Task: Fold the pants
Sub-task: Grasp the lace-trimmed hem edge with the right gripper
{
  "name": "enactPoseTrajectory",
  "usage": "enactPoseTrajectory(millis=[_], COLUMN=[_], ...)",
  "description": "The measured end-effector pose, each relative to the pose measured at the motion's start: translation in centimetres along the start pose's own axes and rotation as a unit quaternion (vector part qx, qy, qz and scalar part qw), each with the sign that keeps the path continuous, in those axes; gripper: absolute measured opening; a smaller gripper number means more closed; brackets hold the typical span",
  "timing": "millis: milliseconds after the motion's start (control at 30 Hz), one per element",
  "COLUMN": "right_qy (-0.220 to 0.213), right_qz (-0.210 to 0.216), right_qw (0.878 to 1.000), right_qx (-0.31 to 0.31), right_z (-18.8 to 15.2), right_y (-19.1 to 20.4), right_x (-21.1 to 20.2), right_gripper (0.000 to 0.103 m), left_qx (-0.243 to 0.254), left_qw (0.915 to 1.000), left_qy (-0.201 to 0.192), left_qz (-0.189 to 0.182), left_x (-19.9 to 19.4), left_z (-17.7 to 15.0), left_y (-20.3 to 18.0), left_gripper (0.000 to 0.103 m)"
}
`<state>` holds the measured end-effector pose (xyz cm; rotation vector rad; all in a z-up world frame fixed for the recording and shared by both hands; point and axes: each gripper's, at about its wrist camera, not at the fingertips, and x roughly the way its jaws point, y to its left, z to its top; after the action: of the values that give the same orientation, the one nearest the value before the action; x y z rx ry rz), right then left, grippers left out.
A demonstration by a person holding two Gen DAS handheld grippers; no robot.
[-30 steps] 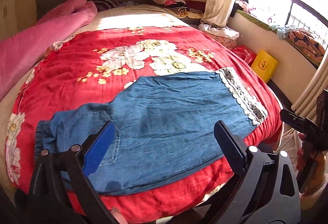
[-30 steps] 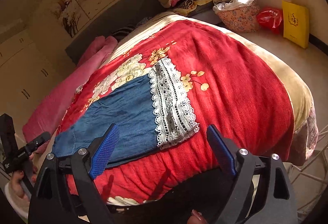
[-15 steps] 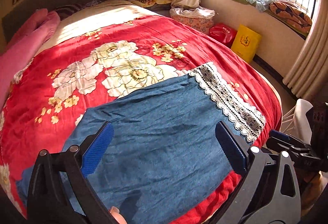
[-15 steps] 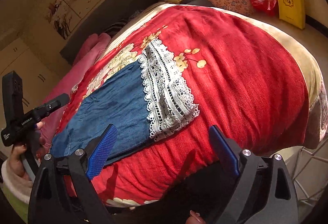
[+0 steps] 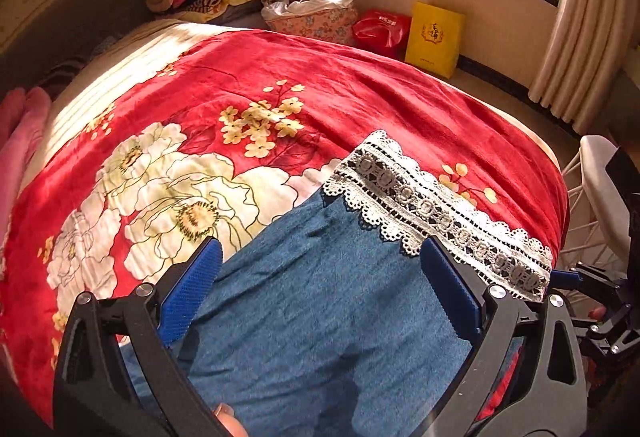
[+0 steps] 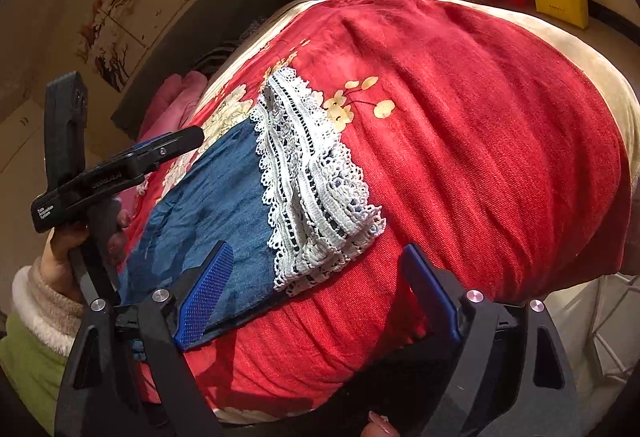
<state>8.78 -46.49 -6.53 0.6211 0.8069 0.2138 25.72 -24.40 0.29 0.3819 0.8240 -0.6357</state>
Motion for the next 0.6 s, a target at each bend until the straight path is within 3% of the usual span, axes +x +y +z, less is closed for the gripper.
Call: enactPoseTrajectory(millis=[167,367,500,600], right_qy=[0.002,0.000,0.000,0.001], right_qz=[0.017,0.016,0.023,0.024], right_qw=[1.000,1.000,0.999,0.999], right_qx=[-0.002,0.005,0.022,0.029], right_z=[0.2,0.5,0.8,1.2], right_y=[0.2,0.1,-0.4,-0.5], right_x=[0.4,1.2,1.5,1.9], right_gripper=[0.072,0.066,0.061,0.057], left_qx=[0.025,0.025,0.017,0.024], left_qw=[0.9994,0.9962,0.9902,0.9861], left_qy=[0.018,0.046,0.060,0.071], left_qz=[-0.014,-0.069,-0.125,-0.148], left_x=[3.0,6.6,8.3,9.3], left_z=[1.6,2.7,3.0,2.8], left_y=[0.1,1.1,1.2,0.2], left_gripper=[0.093,0.093,0.092,0.060])
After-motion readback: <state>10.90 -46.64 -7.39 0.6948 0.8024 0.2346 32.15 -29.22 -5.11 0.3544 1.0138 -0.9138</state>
